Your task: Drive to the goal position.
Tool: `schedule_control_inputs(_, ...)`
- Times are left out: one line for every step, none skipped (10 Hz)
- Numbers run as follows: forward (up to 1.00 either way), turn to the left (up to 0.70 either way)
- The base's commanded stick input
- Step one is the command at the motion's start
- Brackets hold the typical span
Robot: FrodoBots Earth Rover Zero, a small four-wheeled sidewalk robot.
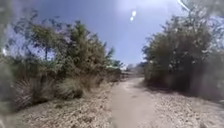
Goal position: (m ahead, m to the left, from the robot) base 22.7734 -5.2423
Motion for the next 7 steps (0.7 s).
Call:
schedule_control_inputs(0.44, -0.27)
schedule_control_inputs(0.44, -0.19)
schedule_control_inputs(0.44, -0.08)
schedule_control_inputs(0.44, 0.02)
schedule_control_inputs(0.44, 0.02)
schedule_control_inputs(0.44, 0.02)
schedule_control_inputs(0.44, -0.19)
